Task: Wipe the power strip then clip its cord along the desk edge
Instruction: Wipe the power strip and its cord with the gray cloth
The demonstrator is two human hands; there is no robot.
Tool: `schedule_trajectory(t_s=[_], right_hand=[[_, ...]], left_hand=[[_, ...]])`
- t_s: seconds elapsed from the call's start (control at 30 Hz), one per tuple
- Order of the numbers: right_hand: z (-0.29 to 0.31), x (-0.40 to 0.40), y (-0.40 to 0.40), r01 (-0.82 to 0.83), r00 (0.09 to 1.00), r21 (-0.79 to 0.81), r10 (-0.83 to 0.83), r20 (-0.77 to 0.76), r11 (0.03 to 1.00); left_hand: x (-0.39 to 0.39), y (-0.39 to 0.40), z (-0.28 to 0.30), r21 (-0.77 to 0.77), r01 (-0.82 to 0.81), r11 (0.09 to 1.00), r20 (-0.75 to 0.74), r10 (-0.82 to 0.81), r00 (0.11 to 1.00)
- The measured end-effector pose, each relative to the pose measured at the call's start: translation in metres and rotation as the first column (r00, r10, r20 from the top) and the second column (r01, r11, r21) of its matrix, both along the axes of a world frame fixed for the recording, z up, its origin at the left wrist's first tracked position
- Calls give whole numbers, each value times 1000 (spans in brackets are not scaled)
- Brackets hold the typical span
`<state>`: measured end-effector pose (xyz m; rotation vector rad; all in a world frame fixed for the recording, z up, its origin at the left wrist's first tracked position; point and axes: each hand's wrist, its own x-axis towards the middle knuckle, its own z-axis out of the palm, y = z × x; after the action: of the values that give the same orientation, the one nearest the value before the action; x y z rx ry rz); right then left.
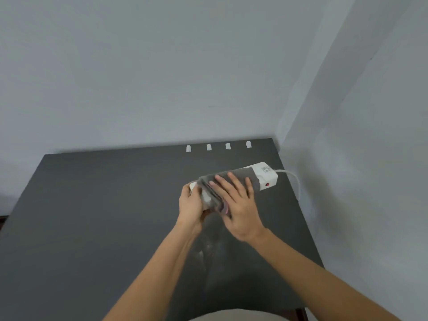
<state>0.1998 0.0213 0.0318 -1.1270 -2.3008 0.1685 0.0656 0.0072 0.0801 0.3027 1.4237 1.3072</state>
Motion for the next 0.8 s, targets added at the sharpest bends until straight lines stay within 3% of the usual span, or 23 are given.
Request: schedule_trajectory(t_s=[0.07, 0.13, 0.17, 0.23, 0.3, 0.33, 0.4, 0.47, 0.5, 0.6, 0.73, 0.8], right_hand=[[-4, 29, 23, 111, 993, 19, -110, -31, 994], [-3, 51, 42, 385, 901, -169, -409, -145, 907], [-1, 49, 40, 409, 867, -247, -458, -197, 879], [9, 25, 24, 227, 930, -253, -286, -230, 940], [8, 16, 11, 3, 990, -139, -22, -139, 990], [17, 20, 12, -30, 993, -94, 19, -114, 995], [25, 38, 28, 116, 958, -132, -146, -247, 984], [36, 54, 48, 211, 801, -391, -388, -456, 896], [37, 59, 59, 238, 742, -488, -482, -467, 840], [36, 66, 87, 283, 790, -603, -538, -294, 745], [28, 104, 92, 260, 909, -546, -392, -140, 797], [22, 148, 95, 388, 868, -497, -489, -88, 777]], left_hand=[[-3, -6, 0, -13, -20, 1000, 0, 20, 1000], [-4, -8, -1, -19, -35, 999, -61, 34, 998], [-2, -9, 0, -12, -28, 1000, -81, 27, 996], [2, -9, 3, 6, 0, 1000, -101, 0, 995], [1, -11, 4, 20, 25, 999, -140, -22, 990], [-2, -13, 5, 26, 30, 999, -159, -26, 987], [-10, -18, 7, 52, 31, 998, -181, -22, 983], [-14, -20, 10, 87, 46, 995, -191, -29, 981], [-14, -20, 11, 99, 54, 994, -194, -34, 980], [-23, -19, 17, 123, 43, 991, -194, -19, 981], [-50, -20, 25, 160, 90, 983, -204, -57, 977], [-64, -24, 27, 170, 85, 982, -209, -48, 977]])
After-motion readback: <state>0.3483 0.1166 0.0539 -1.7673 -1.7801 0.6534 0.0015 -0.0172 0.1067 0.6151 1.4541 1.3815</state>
